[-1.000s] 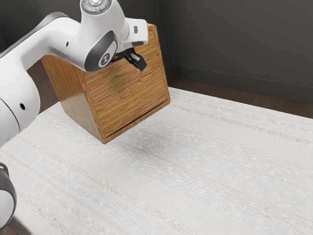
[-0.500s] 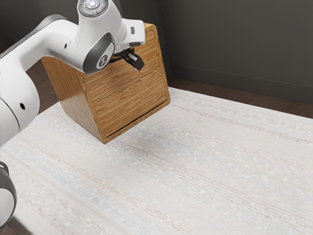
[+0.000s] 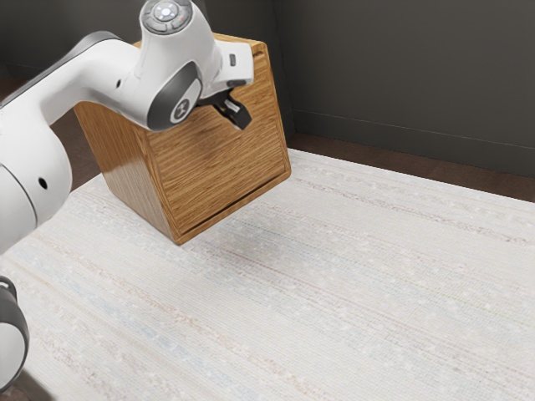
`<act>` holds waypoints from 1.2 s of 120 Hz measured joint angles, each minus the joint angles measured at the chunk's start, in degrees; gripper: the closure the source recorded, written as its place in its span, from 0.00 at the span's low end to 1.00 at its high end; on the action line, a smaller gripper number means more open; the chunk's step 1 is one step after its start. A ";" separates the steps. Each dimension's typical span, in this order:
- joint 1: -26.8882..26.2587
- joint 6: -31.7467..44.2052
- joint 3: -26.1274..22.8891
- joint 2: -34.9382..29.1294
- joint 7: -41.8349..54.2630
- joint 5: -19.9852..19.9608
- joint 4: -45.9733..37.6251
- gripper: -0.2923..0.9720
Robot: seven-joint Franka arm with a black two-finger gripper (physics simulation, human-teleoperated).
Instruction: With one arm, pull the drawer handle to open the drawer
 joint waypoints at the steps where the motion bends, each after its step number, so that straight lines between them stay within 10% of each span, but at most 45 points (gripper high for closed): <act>1: -0.04 -0.05 -0.01 0.00 -0.02 -0.01 0.00 0.18; 31: -1.47 -2.06 -0.06 -0.09 -0.55 -0.17 -0.01 0.09; 50: -2.84 -3.72 -0.08 -0.56 -1.04 0.23 -0.05 0.23; 144: -12.10 -10.31 2.63 -1.84 -4.96 6.15 0.05 0.27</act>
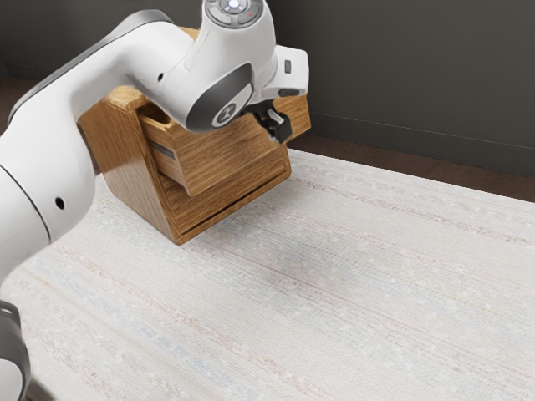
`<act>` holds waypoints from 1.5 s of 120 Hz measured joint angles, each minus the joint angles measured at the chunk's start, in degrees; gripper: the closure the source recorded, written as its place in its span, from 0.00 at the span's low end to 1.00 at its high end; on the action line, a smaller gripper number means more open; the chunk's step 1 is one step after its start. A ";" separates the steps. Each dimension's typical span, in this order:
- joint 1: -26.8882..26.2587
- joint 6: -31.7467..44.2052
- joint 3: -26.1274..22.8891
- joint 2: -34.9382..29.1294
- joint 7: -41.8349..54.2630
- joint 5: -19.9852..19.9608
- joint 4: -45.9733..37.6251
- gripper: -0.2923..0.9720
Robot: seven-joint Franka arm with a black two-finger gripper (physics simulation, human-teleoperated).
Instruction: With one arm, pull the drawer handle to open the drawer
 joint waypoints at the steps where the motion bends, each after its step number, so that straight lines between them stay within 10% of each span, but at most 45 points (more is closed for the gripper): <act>1: -0.08 -0.06 -0.01 -0.06 -0.05 0.15 -0.03 0.27; 180: -4.10 -1.75 0.02 -2.54 -5.41 5.83 -4.08 0.23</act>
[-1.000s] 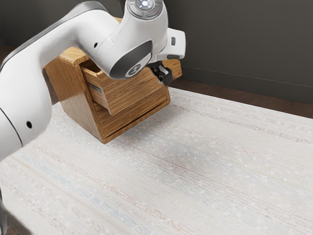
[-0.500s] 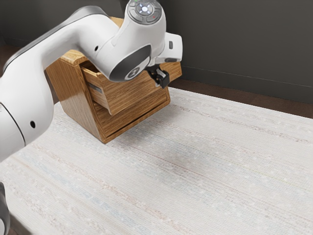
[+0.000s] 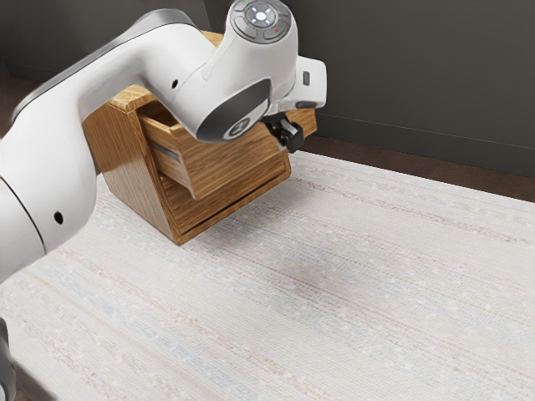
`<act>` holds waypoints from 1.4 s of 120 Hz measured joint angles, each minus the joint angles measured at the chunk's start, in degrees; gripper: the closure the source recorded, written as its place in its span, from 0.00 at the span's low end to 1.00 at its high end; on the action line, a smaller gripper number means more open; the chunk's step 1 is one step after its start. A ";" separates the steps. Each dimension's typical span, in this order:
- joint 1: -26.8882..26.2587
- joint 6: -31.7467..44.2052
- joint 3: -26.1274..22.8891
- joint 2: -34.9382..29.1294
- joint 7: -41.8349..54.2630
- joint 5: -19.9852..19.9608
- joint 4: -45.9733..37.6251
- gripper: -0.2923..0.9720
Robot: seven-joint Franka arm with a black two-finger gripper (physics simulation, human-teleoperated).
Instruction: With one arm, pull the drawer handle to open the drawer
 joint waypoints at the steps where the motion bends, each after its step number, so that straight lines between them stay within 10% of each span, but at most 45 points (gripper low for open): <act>1: -0.04 -0.01 -0.01 0.00 -0.02 0.00 -0.01 0.23; 168: -1.54 0.97 -0.22 1.40 -1.09 1.34 0.12 0.24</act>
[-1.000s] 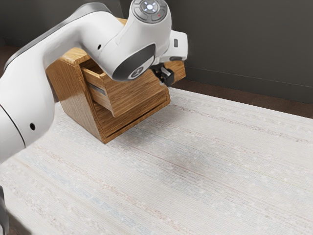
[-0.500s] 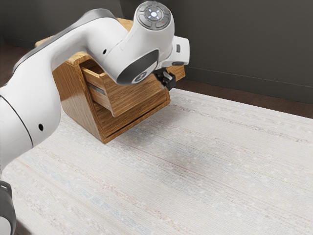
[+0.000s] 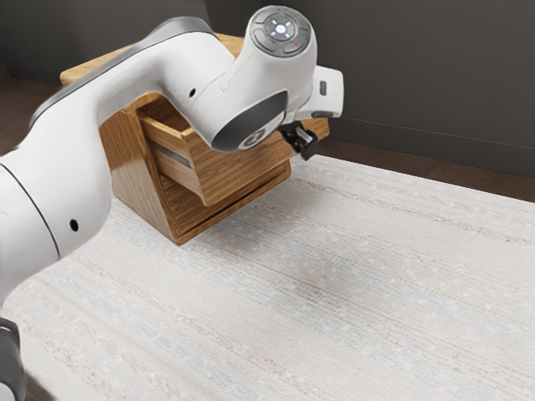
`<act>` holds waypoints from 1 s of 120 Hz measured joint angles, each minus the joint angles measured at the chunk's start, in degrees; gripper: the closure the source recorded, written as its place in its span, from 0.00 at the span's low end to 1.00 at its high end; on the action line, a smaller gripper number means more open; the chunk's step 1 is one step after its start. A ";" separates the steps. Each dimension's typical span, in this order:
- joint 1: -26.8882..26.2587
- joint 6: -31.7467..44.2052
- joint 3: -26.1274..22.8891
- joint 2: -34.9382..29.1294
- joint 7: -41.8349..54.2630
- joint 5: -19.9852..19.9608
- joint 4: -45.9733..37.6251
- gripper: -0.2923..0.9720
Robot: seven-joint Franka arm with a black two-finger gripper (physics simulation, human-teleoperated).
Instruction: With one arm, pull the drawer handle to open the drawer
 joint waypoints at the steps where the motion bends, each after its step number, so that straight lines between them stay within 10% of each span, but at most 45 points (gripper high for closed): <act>1: -0.11 -0.05 0.01 -0.02 -0.02 0.01 -0.02 0.24; 96: -9.50 -3.39 0.38 -1.44 -2.39 1.04 -0.82 0.25; 120: -19.74 -10.52 -0.03 -3.77 -4.15 2.37 0.07 0.25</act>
